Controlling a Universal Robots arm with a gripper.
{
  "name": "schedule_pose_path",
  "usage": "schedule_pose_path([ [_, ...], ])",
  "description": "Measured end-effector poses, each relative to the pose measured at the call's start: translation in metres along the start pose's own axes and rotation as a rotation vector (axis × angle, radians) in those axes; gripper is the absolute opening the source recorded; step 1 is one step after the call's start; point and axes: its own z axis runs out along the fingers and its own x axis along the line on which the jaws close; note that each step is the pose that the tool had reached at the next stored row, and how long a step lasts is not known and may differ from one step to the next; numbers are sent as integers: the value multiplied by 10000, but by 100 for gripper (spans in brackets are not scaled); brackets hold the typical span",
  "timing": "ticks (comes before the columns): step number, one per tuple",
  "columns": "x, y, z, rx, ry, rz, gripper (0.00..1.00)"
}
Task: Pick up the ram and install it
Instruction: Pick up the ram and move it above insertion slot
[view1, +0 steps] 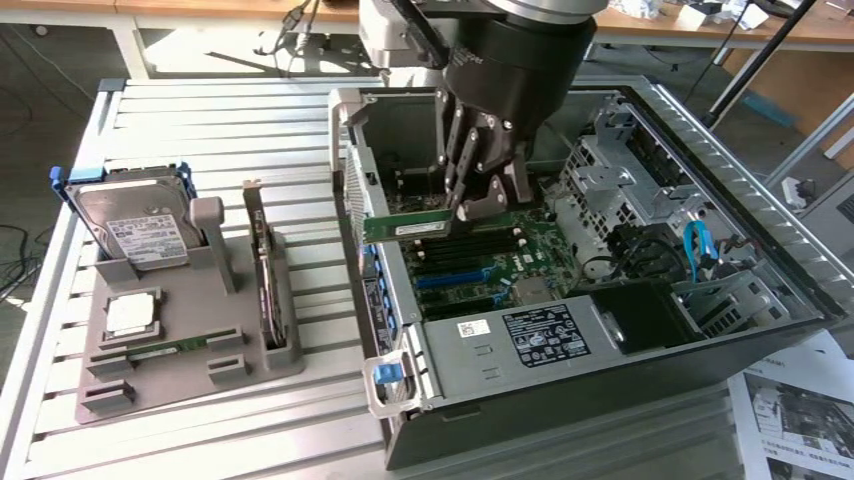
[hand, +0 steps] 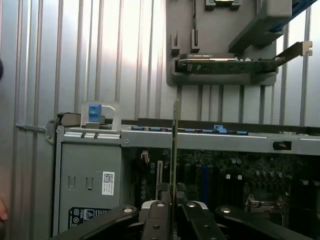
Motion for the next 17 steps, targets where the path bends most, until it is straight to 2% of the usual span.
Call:
schedule_pose_path([
  [7, 16, -327, -11, -2, 0, 0, 15],
  [9, 22, -448, -16, -3, 0, 1, 15],
  [17, 37, -771, -27, -4, 0, 1, 15],
])
